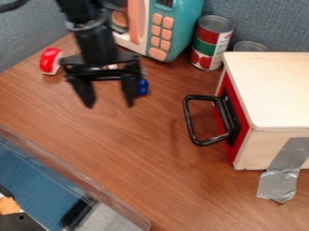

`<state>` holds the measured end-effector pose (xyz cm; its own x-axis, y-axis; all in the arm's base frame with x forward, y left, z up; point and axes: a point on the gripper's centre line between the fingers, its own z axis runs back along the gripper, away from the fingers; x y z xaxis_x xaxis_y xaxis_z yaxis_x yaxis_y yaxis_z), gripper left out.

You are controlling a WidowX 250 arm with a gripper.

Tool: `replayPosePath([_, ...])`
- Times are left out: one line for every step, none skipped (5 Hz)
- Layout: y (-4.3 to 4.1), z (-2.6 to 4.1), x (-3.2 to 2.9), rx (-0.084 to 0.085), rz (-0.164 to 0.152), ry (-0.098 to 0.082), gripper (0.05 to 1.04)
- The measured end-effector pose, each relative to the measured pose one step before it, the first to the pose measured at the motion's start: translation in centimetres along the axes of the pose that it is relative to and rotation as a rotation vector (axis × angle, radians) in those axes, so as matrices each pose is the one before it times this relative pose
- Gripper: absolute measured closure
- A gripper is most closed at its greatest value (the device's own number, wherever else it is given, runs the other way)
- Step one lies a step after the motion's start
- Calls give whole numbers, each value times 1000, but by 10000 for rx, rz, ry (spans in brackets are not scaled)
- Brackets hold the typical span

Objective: Open the drawer

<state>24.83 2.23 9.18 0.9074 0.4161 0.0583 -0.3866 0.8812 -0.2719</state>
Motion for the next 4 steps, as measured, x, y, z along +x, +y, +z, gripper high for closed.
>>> replayPosePath([-2496, -58, 1229, -357, 148, -319, 84])
replayPosePath([-1007, -1961, 804, 29, 100, 184, 84])
replayPosePath([-404, -2098, 787, 87, 243, 199, 84])
replayPosePath([-738, -1173, 404, -58, 259, 96, 84])
